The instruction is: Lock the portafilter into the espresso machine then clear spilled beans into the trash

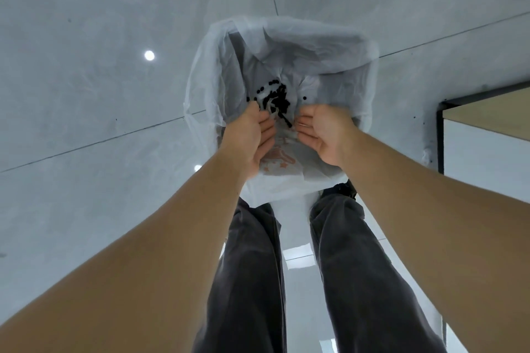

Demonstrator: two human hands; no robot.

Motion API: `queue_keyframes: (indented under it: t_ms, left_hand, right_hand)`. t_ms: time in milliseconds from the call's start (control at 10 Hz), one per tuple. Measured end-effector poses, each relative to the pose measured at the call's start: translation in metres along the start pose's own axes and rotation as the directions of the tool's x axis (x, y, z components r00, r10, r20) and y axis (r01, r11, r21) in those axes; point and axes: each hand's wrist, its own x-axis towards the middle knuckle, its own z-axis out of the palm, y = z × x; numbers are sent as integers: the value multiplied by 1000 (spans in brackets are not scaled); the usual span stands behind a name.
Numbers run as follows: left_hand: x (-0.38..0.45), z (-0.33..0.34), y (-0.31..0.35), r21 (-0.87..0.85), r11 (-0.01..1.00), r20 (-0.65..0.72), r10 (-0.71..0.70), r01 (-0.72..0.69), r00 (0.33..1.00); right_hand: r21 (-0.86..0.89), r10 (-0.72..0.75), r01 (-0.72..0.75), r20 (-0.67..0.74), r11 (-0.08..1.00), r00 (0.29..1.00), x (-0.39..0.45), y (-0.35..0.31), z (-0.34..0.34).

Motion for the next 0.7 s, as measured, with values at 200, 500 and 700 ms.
queue_keyframes:
  t_ms: [200, 500, 700]
  left_hand:
    - [-59, -18, 0, -45, 999, -45, 6, -8, 999]
    - [-148, -31, 16, -58, 996, -82, 68, -73, 994]
    - [-220, -41, 19, -104, 988, -51, 106, -110, 993]
  right_hand:
    - [-15, -1, 1, -15, 1000, 1000, -70, -14, -11]
    - [-11, -30, 30, 34, 999, 999, -162, -18, -24]
    - [98, -91, 89, 13, 991, 996, -234, -24, -41]
